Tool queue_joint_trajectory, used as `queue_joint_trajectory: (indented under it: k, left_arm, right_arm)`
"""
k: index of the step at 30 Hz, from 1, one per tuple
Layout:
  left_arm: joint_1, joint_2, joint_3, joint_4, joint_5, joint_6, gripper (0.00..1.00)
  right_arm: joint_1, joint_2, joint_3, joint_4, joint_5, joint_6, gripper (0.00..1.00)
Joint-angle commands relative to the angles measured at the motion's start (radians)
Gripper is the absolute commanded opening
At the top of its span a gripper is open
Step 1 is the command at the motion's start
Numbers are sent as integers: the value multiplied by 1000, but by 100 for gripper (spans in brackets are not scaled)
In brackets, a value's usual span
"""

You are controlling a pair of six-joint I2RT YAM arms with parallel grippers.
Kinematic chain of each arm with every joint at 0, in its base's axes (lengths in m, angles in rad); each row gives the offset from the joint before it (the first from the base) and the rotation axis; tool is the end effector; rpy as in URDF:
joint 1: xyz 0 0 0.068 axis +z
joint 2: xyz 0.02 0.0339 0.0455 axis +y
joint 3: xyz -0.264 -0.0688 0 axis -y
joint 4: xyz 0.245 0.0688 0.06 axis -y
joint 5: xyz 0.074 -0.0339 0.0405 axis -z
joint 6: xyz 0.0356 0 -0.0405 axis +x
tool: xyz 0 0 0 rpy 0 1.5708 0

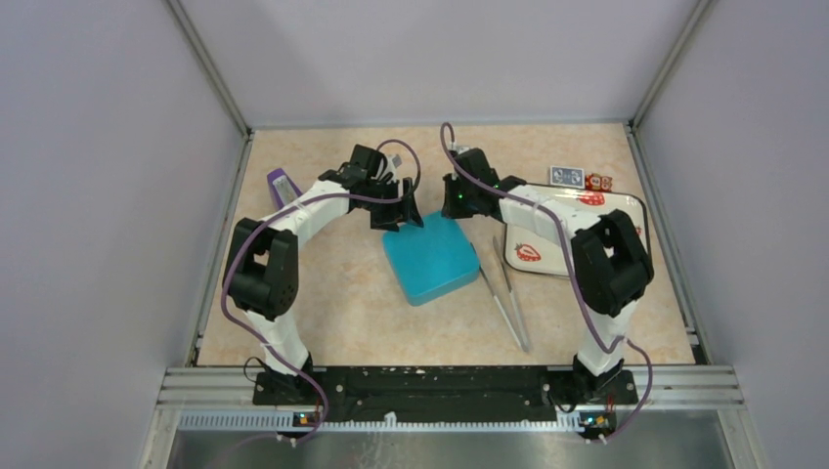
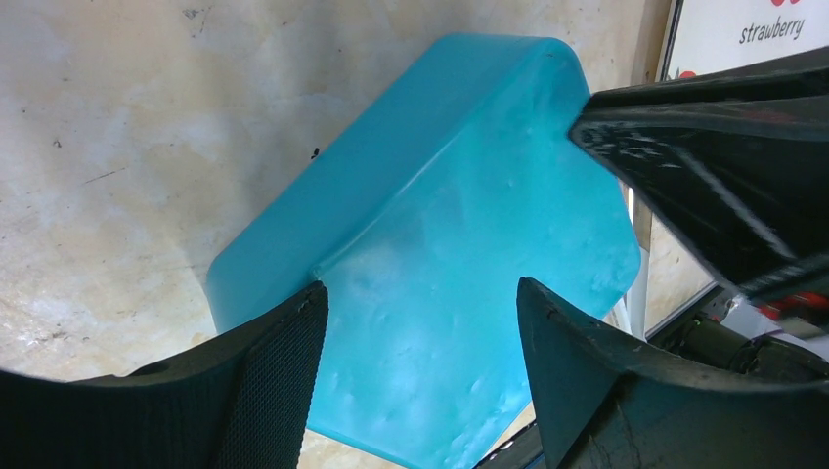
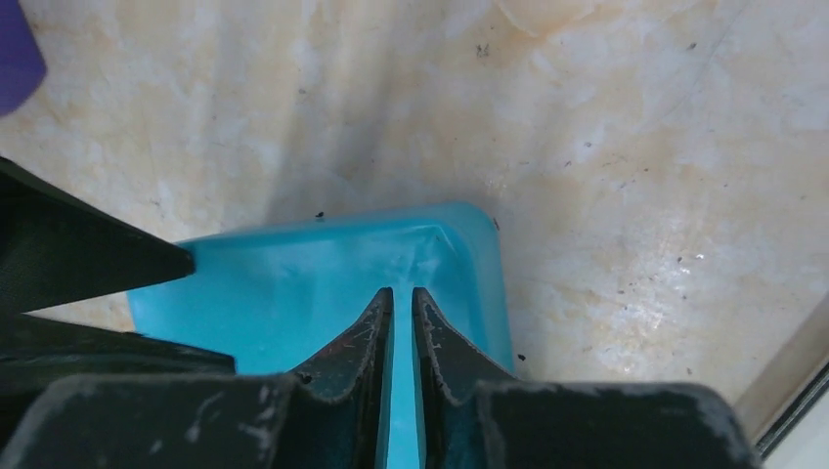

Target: Pack the chocolate

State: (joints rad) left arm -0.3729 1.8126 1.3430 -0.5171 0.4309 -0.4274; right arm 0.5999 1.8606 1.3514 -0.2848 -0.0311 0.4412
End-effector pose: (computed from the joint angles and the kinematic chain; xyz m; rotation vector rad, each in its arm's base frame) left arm 0.3554 -0.1550 0.2237 0.1019 2.6484 -0.8428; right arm 0.3423 0.2354 0.2213 -0.2081 2.4218 0.5275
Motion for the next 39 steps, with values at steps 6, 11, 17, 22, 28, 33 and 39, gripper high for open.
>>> queue_joint_trajectory:
  k: [6, 11, 17, 22, 28, 33, 39]
  left_arm:
    - [5, -21, 11, -28, -20, 19, 77]
    - [4, -118, 68, -55, -17, 20, 78]
    - [4, -302, 61, -65, -108, 61, 81]
    - [3, -503, -94, -56, -235, 76, 84]
    - [5, -668, -245, -21, -256, 28, 86]
    - [4, -663, -266, -43, -259, 8, 86]
    - [4, -659, -276, -37, -238, 7, 86]
  right_arm:
    - [-3, -236, 100, -32, 64, -30, 14]
    - [-3, -324, -50, -4, 88, -10, 21]
    - [-8, -462, -208, -33, 178, -3, 41]
    - [-9, -569, -283, -111, 151, -23, 43]
    - [76, -561, -282, -160, 130, 12, 32]
    - [119, -485, -399, -39, 71, 76, 31]
    - [129, -391, -400, -78, 82, 80, 28]
